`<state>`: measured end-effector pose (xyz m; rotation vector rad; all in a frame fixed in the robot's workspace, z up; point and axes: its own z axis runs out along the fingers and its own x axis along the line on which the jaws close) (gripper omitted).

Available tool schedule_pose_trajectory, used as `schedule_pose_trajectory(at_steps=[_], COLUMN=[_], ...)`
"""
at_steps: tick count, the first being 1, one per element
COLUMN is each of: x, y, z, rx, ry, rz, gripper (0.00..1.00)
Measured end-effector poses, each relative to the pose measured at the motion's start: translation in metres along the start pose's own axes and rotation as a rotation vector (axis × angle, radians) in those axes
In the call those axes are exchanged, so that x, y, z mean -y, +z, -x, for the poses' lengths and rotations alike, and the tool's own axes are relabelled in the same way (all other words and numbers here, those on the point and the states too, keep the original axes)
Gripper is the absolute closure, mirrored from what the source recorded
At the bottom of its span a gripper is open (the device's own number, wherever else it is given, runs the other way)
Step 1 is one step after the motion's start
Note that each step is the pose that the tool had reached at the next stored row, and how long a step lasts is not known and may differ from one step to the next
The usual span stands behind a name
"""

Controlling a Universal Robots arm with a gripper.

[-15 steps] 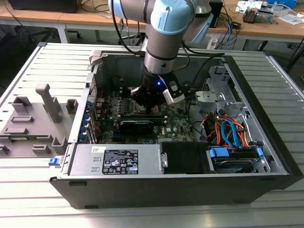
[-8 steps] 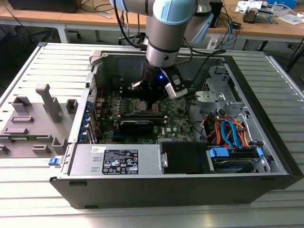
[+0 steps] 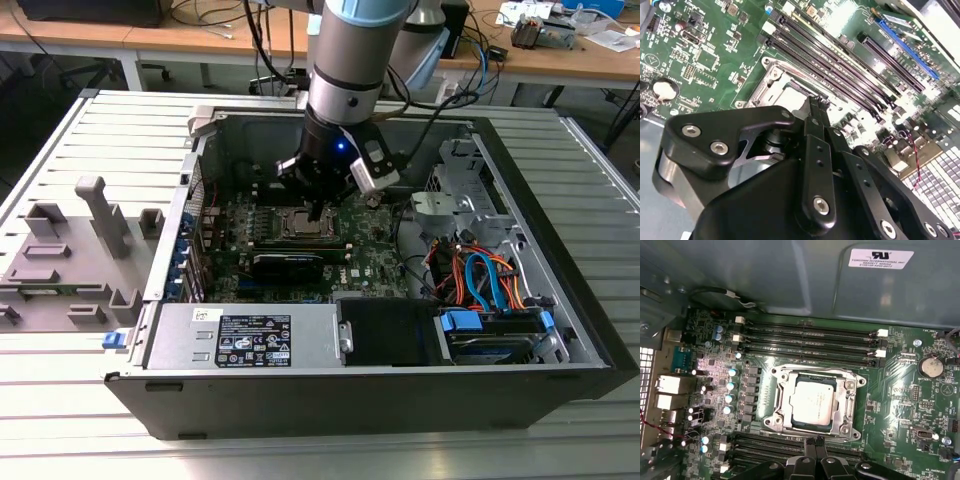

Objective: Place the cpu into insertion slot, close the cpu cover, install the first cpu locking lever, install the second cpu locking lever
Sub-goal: 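Install the second cpu locking lever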

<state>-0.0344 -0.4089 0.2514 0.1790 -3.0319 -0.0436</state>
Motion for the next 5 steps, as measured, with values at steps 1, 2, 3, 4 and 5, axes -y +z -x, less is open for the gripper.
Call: schedule_pose_trajectory(at_steps=[1, 2, 3, 4, 5], x=[0.0, 0.0, 0.0, 0.0, 0.0], y=[0.0, -0.0002, -0.0003, -0.0003, -0.0004], z=[0.0, 0.0, 0.0, -0.0001, 0.0], rx=[0.0001, 0.0, 0.0, 0.0, 0.0], ry=[0.0, 0.0, 0.0, 0.0, 0.0], rz=[0.0001, 0.0001, 0.0, 0.0, 0.0], gripper=[0.89, 0.89, 0.89, 0.89, 0.89])
